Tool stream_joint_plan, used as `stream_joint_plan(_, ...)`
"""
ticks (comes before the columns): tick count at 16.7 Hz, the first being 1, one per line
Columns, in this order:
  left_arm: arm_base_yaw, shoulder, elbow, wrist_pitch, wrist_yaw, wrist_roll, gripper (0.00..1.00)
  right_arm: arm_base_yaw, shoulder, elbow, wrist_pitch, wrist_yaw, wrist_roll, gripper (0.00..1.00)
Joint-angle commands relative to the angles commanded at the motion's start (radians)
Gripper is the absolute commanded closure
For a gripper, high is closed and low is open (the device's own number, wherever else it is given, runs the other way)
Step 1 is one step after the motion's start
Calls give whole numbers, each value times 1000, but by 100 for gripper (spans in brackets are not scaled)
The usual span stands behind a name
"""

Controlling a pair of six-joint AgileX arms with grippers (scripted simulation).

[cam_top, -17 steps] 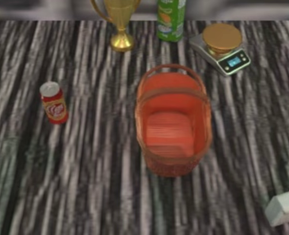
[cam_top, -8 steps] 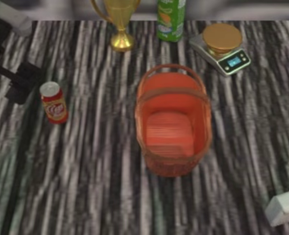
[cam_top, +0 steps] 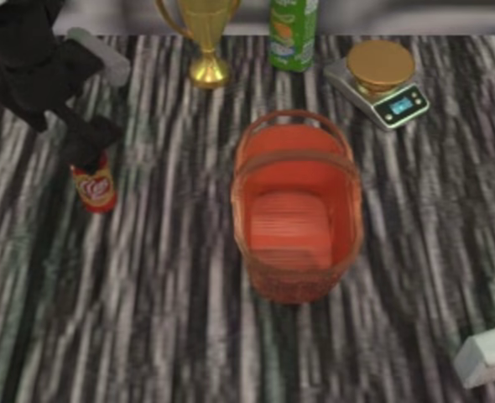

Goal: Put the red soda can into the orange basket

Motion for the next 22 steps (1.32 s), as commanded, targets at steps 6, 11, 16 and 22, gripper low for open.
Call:
stream_joint_plan(6,-9,108,107,-58,0,32,0,0,0,0,0,0,0,0)
stream_joint_plan(11,-7,110,88,-38,0,34,0,0,0,0,0,0,0,0)
stream_joint_plan(16,-8,138,-18,101,1,34,0,0,0,0,0,0,0,0)
stream_joint_plan(22,-8,144,-34,119,1,34,8,0,0,0,0,0,0,0)
